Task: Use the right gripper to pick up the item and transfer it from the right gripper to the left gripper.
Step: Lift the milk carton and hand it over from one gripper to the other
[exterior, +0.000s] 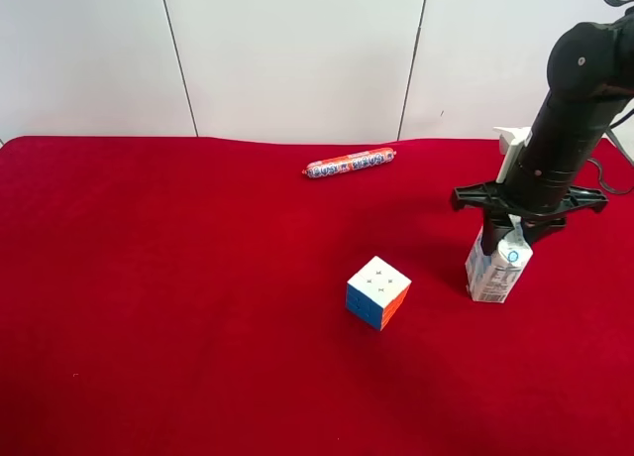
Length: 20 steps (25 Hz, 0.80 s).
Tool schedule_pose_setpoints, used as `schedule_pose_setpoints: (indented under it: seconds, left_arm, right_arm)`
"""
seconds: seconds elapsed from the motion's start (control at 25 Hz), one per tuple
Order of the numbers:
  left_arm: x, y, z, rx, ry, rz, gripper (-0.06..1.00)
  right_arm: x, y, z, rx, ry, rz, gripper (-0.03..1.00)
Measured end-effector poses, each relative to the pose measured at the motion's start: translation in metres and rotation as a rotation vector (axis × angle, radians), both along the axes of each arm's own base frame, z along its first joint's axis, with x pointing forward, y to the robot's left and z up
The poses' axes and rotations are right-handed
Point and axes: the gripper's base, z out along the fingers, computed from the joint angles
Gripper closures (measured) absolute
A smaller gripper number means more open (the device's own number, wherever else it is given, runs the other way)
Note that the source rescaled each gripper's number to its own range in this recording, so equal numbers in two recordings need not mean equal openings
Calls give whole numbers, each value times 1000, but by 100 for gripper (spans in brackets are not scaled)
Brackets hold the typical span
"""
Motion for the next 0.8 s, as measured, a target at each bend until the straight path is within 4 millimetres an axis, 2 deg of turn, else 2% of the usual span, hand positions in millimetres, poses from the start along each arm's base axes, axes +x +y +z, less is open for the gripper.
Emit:
schedule_pose_setpoints:
  seconds: [0.6,0.8]
  left_arm:
    - [0,0,0,0,0,0,-6]
    - [0,0,0,0,0,0,-6]
  right_arm:
    - [0,0,1,-1,4,1,97]
    - [4,1,17,2,-6,6,97]
